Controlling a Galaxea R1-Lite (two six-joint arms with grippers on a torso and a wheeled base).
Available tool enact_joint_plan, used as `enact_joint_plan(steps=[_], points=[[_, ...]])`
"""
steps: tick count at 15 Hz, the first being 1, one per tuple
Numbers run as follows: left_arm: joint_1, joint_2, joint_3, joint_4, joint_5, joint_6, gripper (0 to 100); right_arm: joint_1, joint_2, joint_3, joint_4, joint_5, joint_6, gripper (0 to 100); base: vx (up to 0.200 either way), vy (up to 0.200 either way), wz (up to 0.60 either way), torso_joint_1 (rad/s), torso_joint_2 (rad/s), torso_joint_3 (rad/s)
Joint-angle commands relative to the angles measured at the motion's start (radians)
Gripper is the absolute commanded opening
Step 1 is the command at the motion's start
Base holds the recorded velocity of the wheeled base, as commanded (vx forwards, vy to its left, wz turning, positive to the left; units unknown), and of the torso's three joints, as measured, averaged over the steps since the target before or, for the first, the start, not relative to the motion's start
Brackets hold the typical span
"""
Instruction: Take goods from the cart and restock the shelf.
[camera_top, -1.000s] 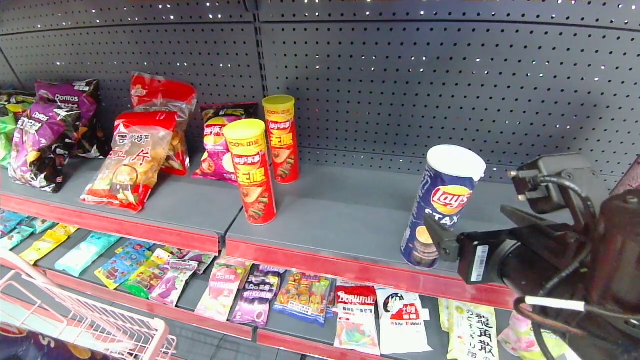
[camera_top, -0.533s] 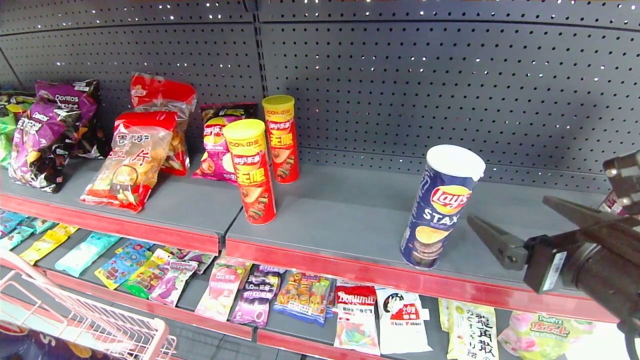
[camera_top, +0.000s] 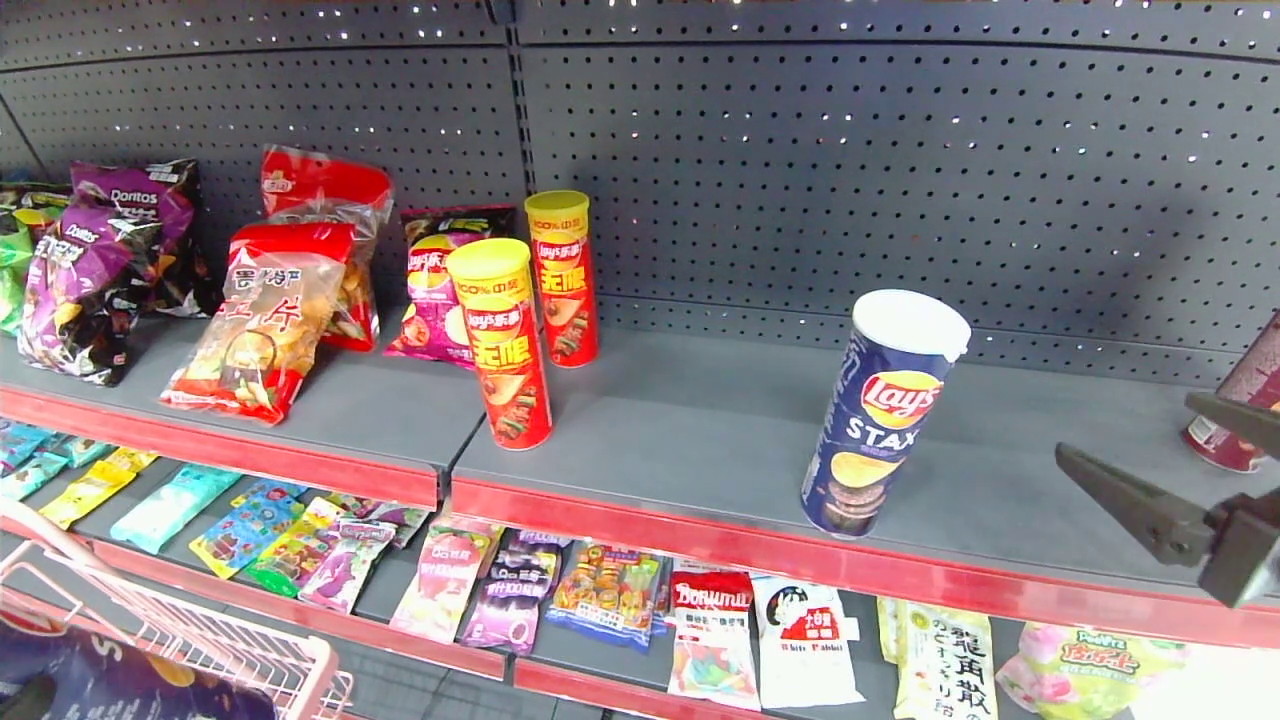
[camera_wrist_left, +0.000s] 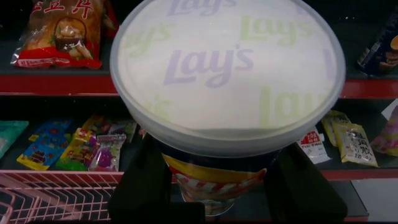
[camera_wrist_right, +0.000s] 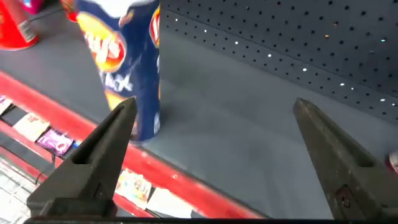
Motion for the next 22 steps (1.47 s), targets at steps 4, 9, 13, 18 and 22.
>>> enact_joint_plan(steps=[4, 9, 13, 18, 22], points=[[0.0, 0.118, -0.014, -0.075, -0.037, 0.005, 0, -0.15, -0.368, 0.071, 0.242, 0.004, -0.003, 100, 0.0, 0.0, 0.0, 0.0, 0.0, 0.0], [0.0, 0.233, -0.086, -0.076, -0.14, 0.053, 0, -0.441, -0.815, 0.013, 0.886, 0.005, 0.047, 100, 0.0, 0.0, 0.0, 0.0, 0.0, 0.0], [-0.01, 0.278, -0.114, -0.082, -0.157, 0.054, 0, -0.455, -0.919, 0.056, 0.938, 0.031, 0.135, 100, 0.0, 0.0, 0.0, 0.0, 0.0, 0.0], [-0.056, 0.285, -0.115, -0.082, -0.16, 0.054, 0, -0.432, -0.963, 0.252, 0.72, 0.2, 0.124, 100, 0.0, 0.0, 0.0, 0.0, 0.0, 0.0], [-0.056, 0.284, -0.114, -0.108, -0.162, 0.051, 0, -0.432, -0.963, 0.385, 0.415, 0.192, 0.13, 100, 0.0, 0.0, 0.0, 0.0, 0.0, 0.0]])
